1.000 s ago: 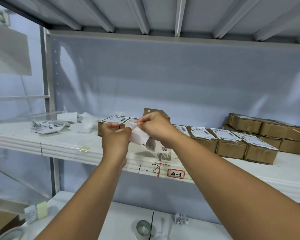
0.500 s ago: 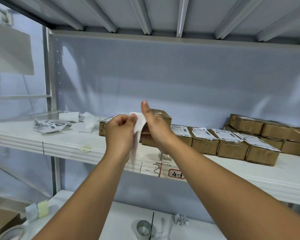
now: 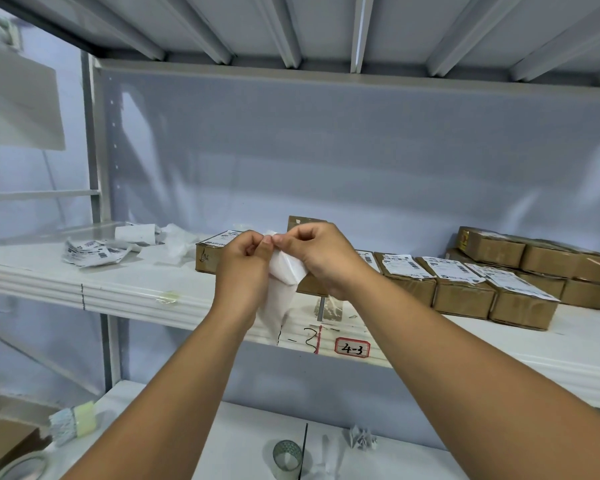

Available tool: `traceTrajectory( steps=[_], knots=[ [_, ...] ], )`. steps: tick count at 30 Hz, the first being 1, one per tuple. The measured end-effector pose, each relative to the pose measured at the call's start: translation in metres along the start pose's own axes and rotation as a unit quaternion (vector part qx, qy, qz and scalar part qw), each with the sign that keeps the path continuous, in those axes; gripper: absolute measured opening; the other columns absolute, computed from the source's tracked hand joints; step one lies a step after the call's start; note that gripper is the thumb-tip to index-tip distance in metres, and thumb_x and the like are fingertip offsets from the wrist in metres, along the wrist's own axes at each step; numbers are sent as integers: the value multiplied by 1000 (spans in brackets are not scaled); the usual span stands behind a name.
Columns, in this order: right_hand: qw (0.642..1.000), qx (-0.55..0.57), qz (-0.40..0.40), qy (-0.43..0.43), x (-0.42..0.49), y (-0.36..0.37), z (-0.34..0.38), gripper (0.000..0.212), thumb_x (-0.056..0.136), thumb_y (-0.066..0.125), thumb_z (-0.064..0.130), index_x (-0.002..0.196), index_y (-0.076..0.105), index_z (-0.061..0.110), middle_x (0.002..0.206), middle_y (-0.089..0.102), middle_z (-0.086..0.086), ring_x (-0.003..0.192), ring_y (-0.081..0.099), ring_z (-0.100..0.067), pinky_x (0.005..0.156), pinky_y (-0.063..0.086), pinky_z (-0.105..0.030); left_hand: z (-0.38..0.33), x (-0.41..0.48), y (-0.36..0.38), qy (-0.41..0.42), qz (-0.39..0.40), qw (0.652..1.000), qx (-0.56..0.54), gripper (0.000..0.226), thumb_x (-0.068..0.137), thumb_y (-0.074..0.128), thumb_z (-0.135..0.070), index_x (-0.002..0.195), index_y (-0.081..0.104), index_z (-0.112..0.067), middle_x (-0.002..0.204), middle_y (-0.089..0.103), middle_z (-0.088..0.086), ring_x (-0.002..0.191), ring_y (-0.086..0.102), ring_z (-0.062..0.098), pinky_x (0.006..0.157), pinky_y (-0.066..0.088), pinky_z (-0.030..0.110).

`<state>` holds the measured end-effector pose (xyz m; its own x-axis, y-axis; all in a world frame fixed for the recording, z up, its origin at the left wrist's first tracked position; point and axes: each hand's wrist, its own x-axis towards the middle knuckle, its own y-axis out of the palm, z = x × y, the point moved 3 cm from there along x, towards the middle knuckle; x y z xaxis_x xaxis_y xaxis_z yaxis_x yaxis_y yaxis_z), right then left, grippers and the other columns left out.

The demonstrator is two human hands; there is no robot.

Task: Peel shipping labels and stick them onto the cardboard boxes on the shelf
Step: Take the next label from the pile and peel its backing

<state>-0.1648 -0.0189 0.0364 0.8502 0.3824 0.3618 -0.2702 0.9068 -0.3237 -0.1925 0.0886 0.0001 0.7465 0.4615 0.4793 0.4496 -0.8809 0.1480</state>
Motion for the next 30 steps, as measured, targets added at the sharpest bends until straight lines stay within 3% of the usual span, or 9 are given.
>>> traceTrajectory(
  steps=[2,5,7,10,13,23,30],
  knots=[
    [1000,-13,-14,13,1,0,-3,19,91,62,17,75,59,7,66,53,-1,60,47,-11,50,37,-18,3,0,2,-2,0,1000,15,23,94,52,-13,74,53,-1,70,51,7,68,44,16,64,32,29],
    [998,26,-31,57,4,5,-8,26,93,60,17,68,52,14,71,52,-5,70,49,-19,64,41,-27,5,0,4,-5,-29,998,57,31,94,51,-16,64,48,-12,59,47,-3,60,42,16,58,31,29],
    [995,47,-33,84,6,6,-10,22,93,59,18,72,54,14,73,54,-6,73,52,-21,67,45,-32,6,0,6,-13,-51,996,66,34,94,50,-17,61,45,-13,57,45,-3,58,40,16,57,30,30],
    [987,85,-27,130,5,3,-12,7,93,59,17,89,59,11,79,59,-7,71,57,-22,69,52,-32,9,1,7,-27,-69,995,70,34,94,50,-16,60,43,-13,57,45,-1,58,40,18,57,30,30],
    [983,94,-32,152,5,0,-16,6,93,59,15,96,59,10,87,61,-8,76,58,-22,68,53,-31,11,1,9,-29,-68,992,106,34,93,50,-17,61,44,-13,60,49,0,62,43,21,58,30,30],
    [981,84,-63,162,8,1,-22,15,93,58,16,104,61,5,104,62,-15,89,58,-25,65,54,-31,14,-1,5,-24,-87,982,164,33,94,49,-22,62,44,-17,66,55,0,71,51,27,63,32,31],
    [978,105,-100,153,12,7,-26,10,92,58,16,96,61,6,98,63,-16,89,61,-28,84,53,-48,7,-10,6,-10,-128,971,202,28,96,46,-26,69,45,-18,67,51,-4,74,48,25,59,25,31]
  ],
)
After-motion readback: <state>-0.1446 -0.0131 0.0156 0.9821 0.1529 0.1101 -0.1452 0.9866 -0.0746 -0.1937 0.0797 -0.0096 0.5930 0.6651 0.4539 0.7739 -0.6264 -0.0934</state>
